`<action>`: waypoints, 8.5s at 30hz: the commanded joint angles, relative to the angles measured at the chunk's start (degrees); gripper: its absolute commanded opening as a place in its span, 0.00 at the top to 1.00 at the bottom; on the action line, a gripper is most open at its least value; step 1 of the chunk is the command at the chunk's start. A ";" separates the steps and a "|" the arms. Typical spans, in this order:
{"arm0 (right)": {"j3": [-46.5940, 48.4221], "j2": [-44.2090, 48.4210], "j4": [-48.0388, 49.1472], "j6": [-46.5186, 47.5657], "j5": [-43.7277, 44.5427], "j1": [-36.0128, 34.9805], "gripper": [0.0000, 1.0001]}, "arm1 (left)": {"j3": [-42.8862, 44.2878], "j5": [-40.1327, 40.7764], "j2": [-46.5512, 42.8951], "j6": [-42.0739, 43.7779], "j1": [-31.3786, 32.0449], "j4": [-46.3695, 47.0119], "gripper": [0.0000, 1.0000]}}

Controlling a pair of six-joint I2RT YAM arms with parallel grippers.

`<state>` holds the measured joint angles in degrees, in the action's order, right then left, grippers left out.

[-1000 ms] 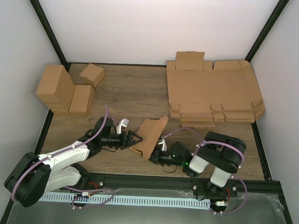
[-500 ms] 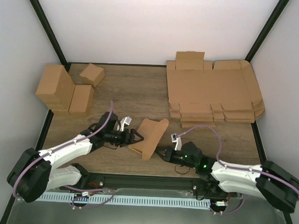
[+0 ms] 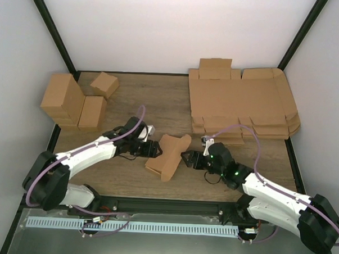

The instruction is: Fold the paper box

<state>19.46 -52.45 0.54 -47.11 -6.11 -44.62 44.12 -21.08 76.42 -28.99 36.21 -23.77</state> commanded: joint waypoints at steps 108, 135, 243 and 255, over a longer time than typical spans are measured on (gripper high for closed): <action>30.71 -36.99 -8.95 35.47 -28.81 17.81 0.28 | -17.32 -4.67 -15.92 -21.50 8.16 19.29 0.49; 27.61 -45.09 -4.36 39.01 -39.13 23.75 0.66 | -15.48 -2.26 -15.17 -19.93 9.47 15.40 0.55; -8.25 5.73 11.57 -4.62 -21.79 22.55 0.49 | 16.59 -10.49 29.22 8.12 -6.98 24.09 0.66; -8.51 0.33 12.79 -4.11 -20.19 22.53 0.49 | 17.05 -10.58 29.31 8.25 -6.94 23.51 0.66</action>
<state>9.26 -49.01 12.32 -51.94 -27.73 -21.63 60.75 -32.27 104.53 -22.17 29.17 1.61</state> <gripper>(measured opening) 0.513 0.339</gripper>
